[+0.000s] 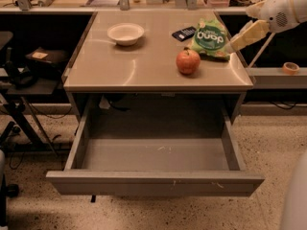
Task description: Place apple into top drawer
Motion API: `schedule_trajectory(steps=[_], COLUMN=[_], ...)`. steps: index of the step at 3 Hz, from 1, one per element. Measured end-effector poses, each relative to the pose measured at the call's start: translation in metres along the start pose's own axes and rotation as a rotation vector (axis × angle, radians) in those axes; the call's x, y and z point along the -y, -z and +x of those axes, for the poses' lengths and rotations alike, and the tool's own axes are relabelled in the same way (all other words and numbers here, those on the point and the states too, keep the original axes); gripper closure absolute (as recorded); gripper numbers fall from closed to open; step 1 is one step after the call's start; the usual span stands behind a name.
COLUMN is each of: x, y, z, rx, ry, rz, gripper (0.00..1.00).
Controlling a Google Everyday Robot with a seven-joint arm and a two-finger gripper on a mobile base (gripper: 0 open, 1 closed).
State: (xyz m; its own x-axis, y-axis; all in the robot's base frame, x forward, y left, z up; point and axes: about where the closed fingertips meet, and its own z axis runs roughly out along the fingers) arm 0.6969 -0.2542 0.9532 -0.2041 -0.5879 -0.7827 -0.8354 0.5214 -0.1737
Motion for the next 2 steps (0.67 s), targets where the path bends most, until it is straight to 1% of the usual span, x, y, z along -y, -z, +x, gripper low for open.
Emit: schedule_trajectory(steps=[1, 2], x=[0.0209, 0.0262], y=[-0.0400, -0.0429], z=[0.0031, 0.0037], rx=[0.034, 0.042], ry=[-0.029, -0.027], rz=[-0.019, -0.012], gripper=[0.00, 0.00])
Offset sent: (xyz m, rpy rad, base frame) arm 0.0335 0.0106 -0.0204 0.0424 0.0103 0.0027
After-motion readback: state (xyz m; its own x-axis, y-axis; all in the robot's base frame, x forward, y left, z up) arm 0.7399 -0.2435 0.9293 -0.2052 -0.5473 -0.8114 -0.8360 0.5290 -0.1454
